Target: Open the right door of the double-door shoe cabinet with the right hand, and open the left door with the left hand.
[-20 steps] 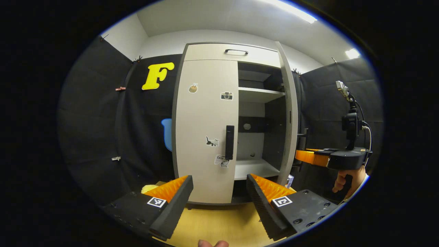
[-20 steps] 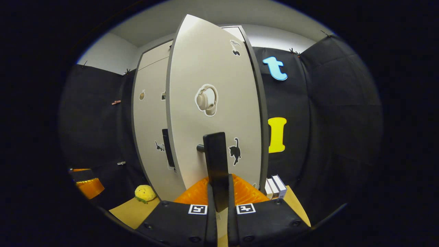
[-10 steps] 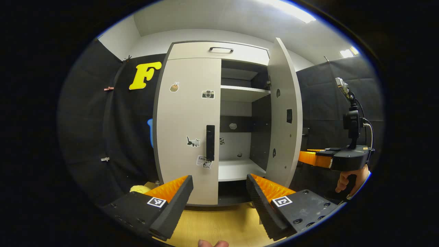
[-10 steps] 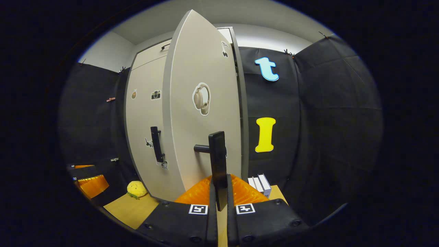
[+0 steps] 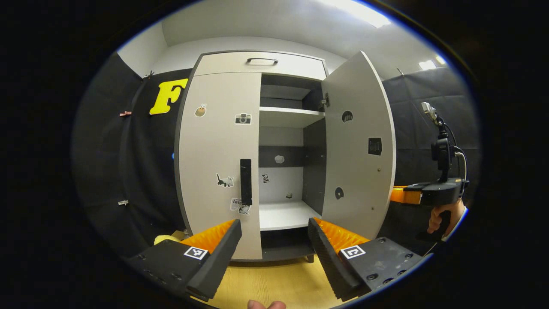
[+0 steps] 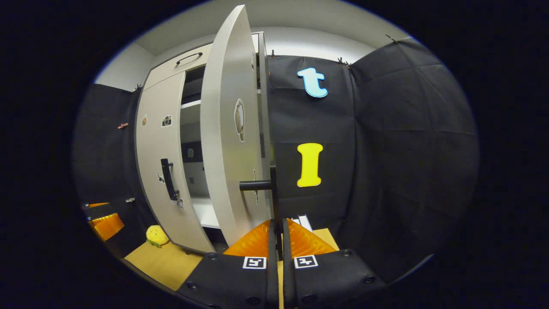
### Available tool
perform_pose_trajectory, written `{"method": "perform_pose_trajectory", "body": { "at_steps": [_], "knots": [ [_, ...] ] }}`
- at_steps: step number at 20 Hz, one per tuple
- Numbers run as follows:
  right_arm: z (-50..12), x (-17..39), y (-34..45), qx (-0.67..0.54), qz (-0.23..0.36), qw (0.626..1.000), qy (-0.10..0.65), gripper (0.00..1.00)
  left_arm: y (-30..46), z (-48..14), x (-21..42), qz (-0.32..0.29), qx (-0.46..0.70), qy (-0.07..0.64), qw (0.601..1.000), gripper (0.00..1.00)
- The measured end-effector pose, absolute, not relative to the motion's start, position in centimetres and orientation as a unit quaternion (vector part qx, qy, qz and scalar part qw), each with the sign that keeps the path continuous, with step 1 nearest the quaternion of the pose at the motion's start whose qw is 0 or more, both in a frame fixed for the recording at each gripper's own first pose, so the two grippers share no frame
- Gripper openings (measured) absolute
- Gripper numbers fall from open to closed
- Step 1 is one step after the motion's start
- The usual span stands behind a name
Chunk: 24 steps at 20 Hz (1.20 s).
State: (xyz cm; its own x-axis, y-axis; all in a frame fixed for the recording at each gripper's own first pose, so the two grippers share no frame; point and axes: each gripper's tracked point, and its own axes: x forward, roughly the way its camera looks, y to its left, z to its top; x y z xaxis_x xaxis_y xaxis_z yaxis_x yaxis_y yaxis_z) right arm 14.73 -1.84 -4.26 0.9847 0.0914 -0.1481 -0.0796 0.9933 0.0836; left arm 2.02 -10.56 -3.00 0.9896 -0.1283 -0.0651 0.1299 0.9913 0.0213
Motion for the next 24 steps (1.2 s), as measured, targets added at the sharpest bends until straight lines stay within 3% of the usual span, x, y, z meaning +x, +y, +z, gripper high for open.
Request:
{"method": "perform_pose_trajectory", "body": {
  "at_steps": [9, 15, 16, 18, 24],
  "knots": [
    [-4.1, 13.6, -2.1, 0.021, 0.037, 0.996, 0.076, 0.09, -10.2, -2.7, 2.7, -0.055, 0.012, 0.035, 0.998, 0.97],
    [-3.0, 11.8, -2.5, 0.049, 0.032, 0.997, 0.055, 0.37, -8.4, -1.9, 3.7, -0.038, 0.029, 0.026, 0.999, 0.96],
    [-2.5, 11.4, -2.6, 0.049, 0.030, 0.997, 0.049, 0.62, -8.3, -1.9, 4.1, -0.037, 0.029, 0.026, 0.999, 0.96],
    [-1.8, 10.7, -3.1, 0.041, 0.014, 0.998, 0.035, 0.85, -7.9, -1.8, 4.8, -0.035, 0.027, 0.027, 0.999, 0.96],
    [0.9, 8.2, -5.2, 0.048, -0.048, 0.998, -0.005, 0.96, -8.4, -0.8, 8.2, -0.042, 0.026, 0.013, 0.999, 0.96]
  ]
}}
